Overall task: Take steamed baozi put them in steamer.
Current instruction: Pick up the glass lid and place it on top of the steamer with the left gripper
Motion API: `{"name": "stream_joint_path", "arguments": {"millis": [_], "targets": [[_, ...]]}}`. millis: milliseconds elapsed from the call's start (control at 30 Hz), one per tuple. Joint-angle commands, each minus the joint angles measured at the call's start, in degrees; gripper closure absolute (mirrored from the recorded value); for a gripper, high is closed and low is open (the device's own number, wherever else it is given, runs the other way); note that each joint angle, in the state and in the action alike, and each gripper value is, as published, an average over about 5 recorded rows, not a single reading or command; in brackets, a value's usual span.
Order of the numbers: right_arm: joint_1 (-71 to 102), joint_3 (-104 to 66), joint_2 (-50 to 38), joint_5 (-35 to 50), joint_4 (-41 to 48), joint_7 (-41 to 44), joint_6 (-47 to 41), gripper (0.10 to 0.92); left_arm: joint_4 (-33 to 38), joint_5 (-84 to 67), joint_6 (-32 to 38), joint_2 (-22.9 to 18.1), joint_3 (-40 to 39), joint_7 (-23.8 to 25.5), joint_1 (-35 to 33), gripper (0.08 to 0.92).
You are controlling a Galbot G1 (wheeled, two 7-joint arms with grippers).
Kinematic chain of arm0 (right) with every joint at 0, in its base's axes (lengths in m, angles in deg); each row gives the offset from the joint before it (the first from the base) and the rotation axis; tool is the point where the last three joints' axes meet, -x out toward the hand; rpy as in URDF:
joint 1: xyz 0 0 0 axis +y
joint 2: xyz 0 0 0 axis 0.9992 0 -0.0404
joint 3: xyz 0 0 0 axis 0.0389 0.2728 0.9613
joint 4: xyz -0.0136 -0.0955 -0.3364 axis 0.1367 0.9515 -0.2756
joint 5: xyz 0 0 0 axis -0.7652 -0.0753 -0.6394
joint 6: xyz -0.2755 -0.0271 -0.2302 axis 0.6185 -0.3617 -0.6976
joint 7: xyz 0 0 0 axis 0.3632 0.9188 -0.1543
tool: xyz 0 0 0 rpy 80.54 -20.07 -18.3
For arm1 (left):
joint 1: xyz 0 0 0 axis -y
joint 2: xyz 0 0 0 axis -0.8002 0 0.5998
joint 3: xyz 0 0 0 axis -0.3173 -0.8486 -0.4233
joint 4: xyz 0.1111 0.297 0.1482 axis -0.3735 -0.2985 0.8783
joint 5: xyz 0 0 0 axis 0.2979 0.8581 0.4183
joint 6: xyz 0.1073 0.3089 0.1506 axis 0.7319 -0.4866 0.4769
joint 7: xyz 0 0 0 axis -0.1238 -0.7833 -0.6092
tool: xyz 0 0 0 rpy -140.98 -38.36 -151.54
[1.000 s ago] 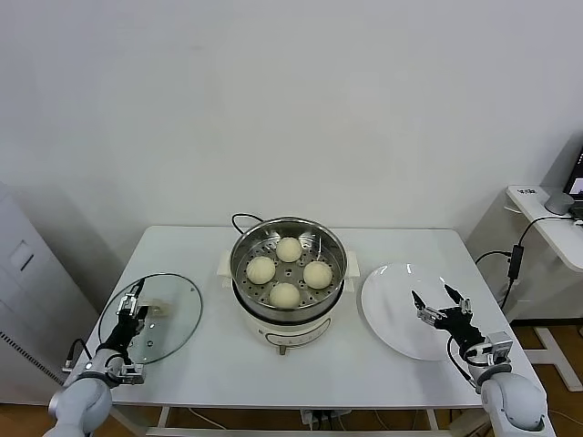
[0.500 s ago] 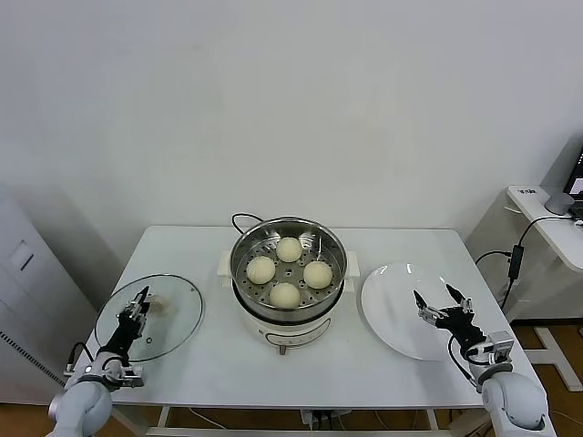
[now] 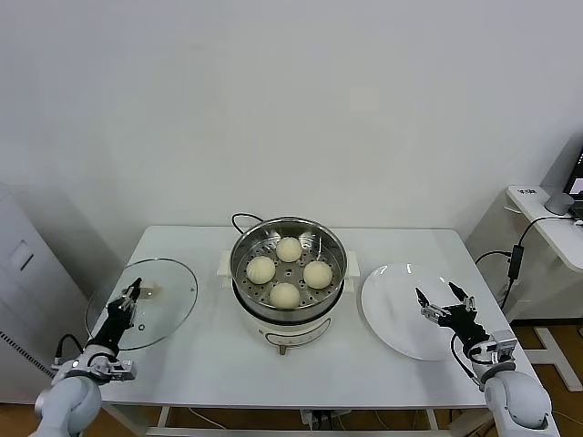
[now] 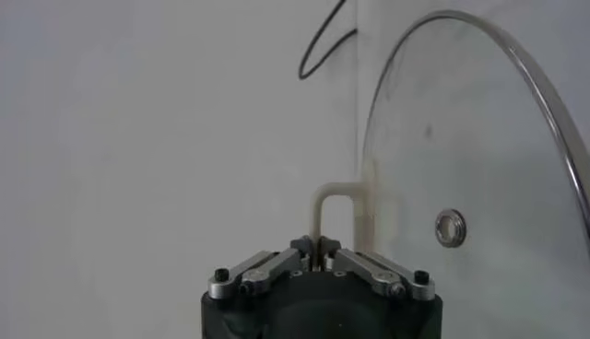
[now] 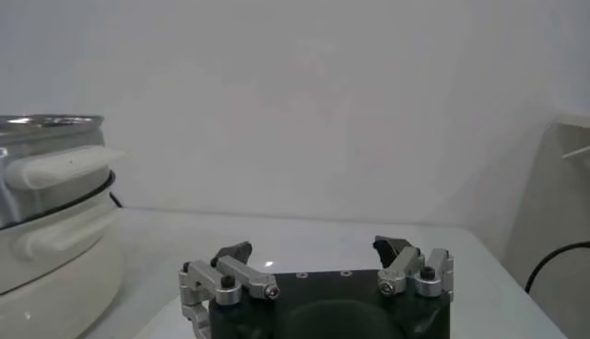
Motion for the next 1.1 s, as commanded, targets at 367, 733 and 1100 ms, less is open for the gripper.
{"name": "stream_joint_path", "arguments": {"millis": [367,733,1100], "targets": [[-0.02,0.22,0.23,0.18,-0.97,0.18,-0.18,0.203,23.30,-11.48,-20.26,11.00,-7.05,14.91,2.16,0.896],[0.08,-0.17,0.22,0.12,-0.91,0.40,-0.12,0.203,28.97,-3.94,-33.51,10.20,-24.71,17.48,9.94,0.896],[0.44,-0.77,-0.25,0.05,-0.82,0.44,-0.12,0.203,27.75,3.99,-40.66,3.31,-36.06,24.32,16.72,0.896]]}}
